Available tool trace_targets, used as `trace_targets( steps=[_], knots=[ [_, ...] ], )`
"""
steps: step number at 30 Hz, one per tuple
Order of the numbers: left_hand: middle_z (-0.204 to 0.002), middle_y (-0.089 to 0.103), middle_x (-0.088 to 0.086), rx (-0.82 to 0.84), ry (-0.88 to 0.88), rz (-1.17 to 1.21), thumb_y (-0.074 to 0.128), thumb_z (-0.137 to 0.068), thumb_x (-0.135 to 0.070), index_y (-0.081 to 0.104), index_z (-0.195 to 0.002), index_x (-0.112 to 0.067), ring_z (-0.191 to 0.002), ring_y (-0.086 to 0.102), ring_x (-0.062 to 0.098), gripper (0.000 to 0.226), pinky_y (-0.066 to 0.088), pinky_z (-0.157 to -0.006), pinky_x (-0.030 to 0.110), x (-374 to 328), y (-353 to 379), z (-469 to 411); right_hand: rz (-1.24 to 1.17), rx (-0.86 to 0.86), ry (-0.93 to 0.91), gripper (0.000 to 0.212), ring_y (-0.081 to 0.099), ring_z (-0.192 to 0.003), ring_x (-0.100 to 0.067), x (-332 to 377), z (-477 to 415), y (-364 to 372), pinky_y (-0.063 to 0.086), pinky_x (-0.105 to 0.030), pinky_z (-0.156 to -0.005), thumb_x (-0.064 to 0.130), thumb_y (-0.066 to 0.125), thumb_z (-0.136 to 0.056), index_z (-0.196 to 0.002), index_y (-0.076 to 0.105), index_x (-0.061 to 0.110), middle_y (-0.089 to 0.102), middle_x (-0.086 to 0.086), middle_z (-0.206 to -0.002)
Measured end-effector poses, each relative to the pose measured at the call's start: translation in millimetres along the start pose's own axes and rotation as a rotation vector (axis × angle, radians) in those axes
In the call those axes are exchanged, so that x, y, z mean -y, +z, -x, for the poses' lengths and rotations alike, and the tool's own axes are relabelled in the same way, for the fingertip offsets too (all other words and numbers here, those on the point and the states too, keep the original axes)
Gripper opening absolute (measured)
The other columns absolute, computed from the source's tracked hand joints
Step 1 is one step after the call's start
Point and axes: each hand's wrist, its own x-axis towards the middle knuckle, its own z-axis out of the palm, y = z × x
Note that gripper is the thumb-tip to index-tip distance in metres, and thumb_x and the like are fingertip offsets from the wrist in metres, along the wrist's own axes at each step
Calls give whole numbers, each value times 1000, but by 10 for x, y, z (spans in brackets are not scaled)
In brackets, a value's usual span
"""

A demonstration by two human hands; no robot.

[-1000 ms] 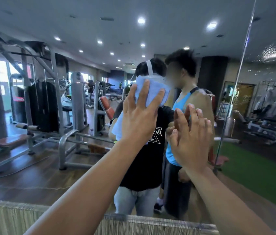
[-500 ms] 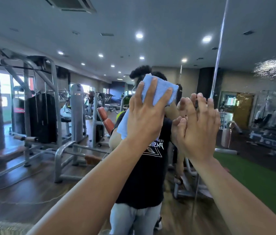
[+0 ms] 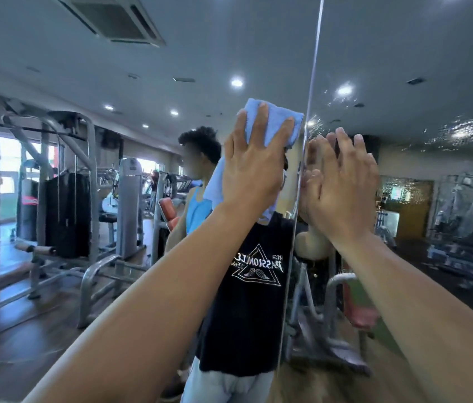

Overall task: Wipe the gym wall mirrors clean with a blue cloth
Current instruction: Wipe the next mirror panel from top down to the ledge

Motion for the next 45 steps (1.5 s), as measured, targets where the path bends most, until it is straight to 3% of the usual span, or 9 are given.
trace_targets(
  steps=[7,15,19,23,29,34,38,42,45],
  knots=[
    [-148,50,17,-44,70,-5,55,-87,-15,65,-130,-24,-132,45,48,46,25,-100,44,-232,124,-377,-18,-80,-39,55,31,-148,-41,-165,-320,74,27,-57,-118,24,41,-95,-149,48,12,42,-16,-157],
    [-167,17,4,-23,48,37,42,-103,-21,37,-151,-36,-151,9,36,51,8,-115,40,-467,124,-874,-23,-183,-30,53,36,-146,-44,-400,-763,10,28,-58,-117,23,41,-95,-145,52,11,46,-18,-154],
    [-160,31,7,-90,44,96,47,-98,-20,50,-142,-26,-145,25,38,44,20,-113,45,-516,118,-1164,-15,-153,13,54,32,-148,-42,-634,-971,-63,26,-58,-119,24,40,-96,-147,50,13,44,-16,-156],
    [-143,43,14,-170,19,131,56,-91,-17,62,-121,-16,-121,48,39,31,33,-97,42,-619,137,-1474,7,-99,38,59,27,-151,-40,-1007,-1175,-220,22,-58,-122,29,31,-96,-151,45,14,39,-15,-160],
    [-141,41,11,-226,-118,55,51,-99,-21,59,-129,-20,-122,47,37,31,30,-103,37,-1003,253,-2019,-1,-91,47,59,20,-155,-32,-1594,-1474,-460,14,-52,-126,31,30,-98,-155,40,20,33,-10,-165],
    [-148,45,18,-63,195,109,47,-95,-30,57,-137,-17,-136,37,34,46,30,-113,41,-1428,391,-1858,3,-60,59,59,17,-156,-34,-1970,-1557,-504,9,-52,-126,33,28,-98,-155,40,22,30,-9,-166],
    [-146,52,19,-82,390,-68,52,-91,-20,50,-142,-18,-137,32,30,51,18,-117,34,-1014,327,-1392,14,-25,28,60,16,-156,-38,-2063,-1515,-451,8,-55,-125,37,23,-101,-158,35,23,25,-11,-168],
    [-145,49,25,-119,39,11,41,-91,-26,49,-142,-26,-133,47,43,52,37,-114,46,-385,136,-1531,34,-1,25,61,10,-157,-37,-2054,-1511,-428,3,-56,-126,38,19,-102,-161,28,23,17,-10,-170],
    [-139,52,30,-163,-201,25,32,-86,-27,58,-139,-7,-128,50,46,62,40,-110,46,-379,56,-2057,47,1,30,62,5,-158,-34,-2069,-1496,-409,1,-55,-127,39,14,-103,-163,22,25,12,-8,-172]
  ],
)
